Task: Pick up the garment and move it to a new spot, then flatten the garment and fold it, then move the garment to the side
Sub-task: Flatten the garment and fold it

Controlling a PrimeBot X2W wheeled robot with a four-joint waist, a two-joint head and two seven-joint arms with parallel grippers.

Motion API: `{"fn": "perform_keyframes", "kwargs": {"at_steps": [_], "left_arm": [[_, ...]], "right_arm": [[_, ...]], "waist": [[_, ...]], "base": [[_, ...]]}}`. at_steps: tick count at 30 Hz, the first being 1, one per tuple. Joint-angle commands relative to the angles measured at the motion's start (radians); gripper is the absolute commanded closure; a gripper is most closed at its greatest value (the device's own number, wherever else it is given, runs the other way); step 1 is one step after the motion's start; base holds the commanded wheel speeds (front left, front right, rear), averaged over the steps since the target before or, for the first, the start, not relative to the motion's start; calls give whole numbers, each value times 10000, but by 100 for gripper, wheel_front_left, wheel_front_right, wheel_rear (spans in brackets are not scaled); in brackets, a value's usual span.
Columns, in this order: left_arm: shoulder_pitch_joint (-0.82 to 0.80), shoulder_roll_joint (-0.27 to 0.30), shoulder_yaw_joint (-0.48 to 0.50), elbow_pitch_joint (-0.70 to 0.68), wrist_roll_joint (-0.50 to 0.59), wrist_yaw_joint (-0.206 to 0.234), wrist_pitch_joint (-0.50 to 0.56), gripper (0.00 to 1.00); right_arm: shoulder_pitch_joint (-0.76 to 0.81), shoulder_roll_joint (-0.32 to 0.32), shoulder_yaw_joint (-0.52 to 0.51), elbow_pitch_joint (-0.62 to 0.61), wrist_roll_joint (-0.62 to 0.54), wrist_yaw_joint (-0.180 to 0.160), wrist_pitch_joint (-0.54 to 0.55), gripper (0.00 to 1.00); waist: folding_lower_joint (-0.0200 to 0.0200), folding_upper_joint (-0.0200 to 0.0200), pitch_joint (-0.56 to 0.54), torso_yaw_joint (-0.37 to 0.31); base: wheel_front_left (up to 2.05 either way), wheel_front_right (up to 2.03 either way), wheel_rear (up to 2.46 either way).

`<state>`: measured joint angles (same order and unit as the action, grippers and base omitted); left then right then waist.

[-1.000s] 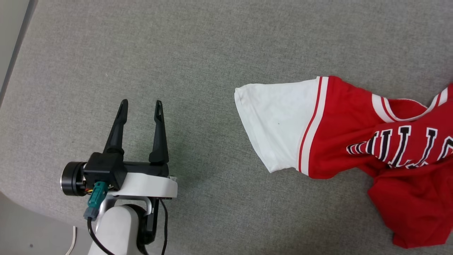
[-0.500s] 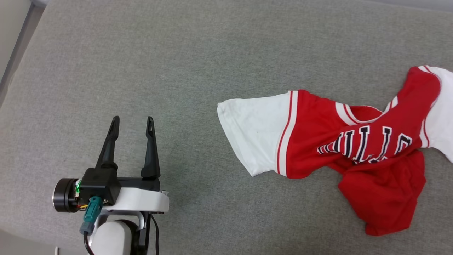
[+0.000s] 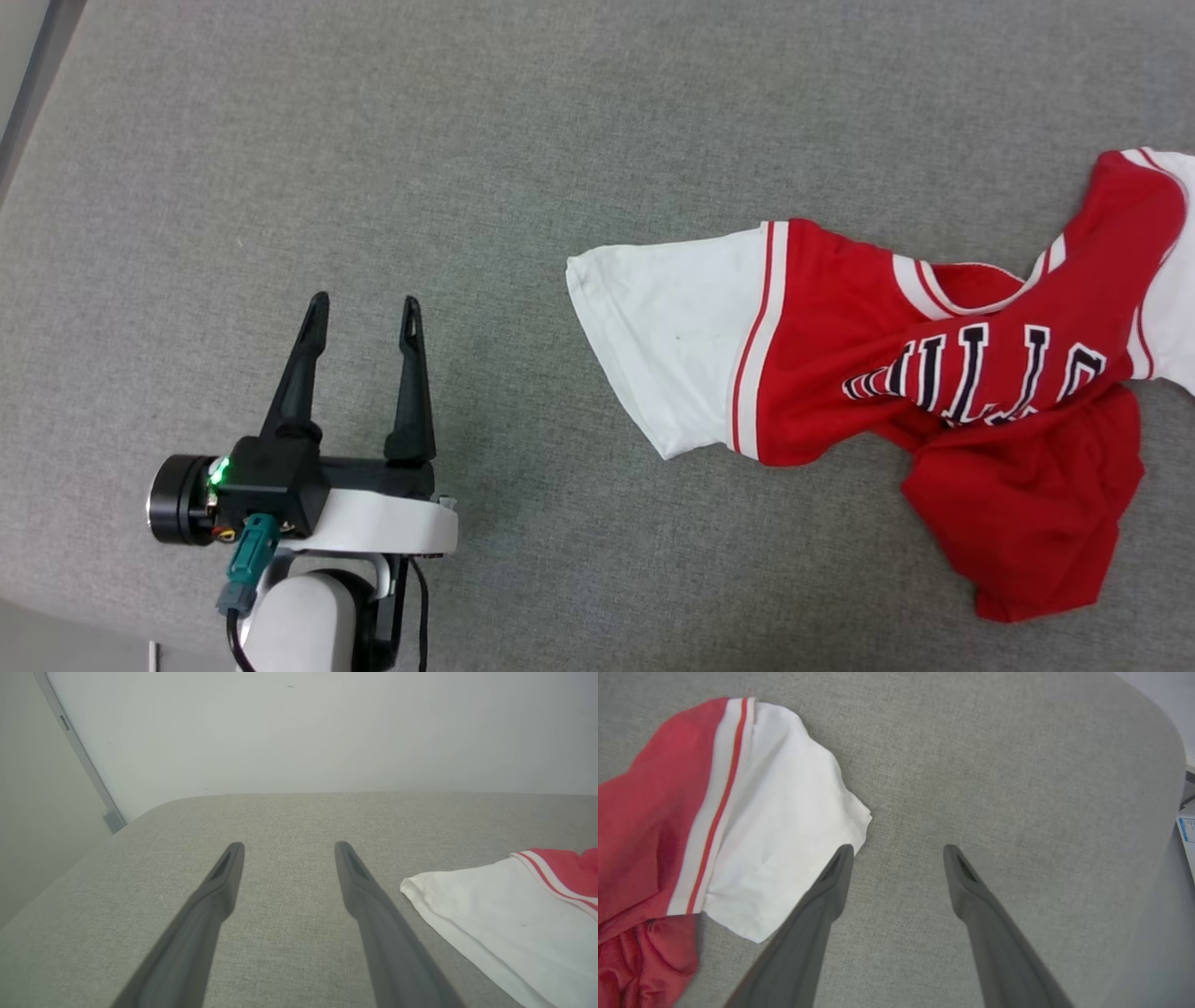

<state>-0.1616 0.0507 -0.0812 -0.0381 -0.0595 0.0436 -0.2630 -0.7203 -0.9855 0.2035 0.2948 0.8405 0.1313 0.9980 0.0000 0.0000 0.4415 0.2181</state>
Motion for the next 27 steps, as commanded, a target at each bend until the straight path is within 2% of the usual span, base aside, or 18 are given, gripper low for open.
{"fn": "perform_keyframes", "kwargs": {"at_steps": [1, 9, 18, 19, 20, 27], "left_arm": [[-140, -6, -26, -44, -37, -29, -25, 0], [-388, -7, -124, -87, -134, 126, -25, 0], [-536, -9, -100, -32, -121, 199, -25, 0], [-541, -9, -81, -22, -105, 185, -25, 0], [-530, -8, -59, -1, -83, 182, -25, 0], [-368, 47, 150, 225, 83, 7, -25, 0]], "right_arm": [[-37, 133, 35, 37, -102, -9, 124, 0], [31, 716, 320, 349, -741, -11, 651, 0], [1259, 1245, 1088, 666, -877, 8, 680, 0], [1300, 1278, 1091, 675, -896, 8, 611, 66], [1307, 1282, 1114, 633, -952, 8, 477, 100], [923, 1350, 616, 257, -1095, -9, -1345, 100]], "waist": [[0, 0, 161, 114], [0, 0, 740, 391], [0, 0, 956, 421], [0, 0, 944, 400], [0, 0, 913, 366], [0, 0, 303, 15]], "base": [[0, 0, 0], [0, 0, 0], [0, 0, 0], [0, 0, 0], [0, 0, 0], [0, 0, 0]]}}
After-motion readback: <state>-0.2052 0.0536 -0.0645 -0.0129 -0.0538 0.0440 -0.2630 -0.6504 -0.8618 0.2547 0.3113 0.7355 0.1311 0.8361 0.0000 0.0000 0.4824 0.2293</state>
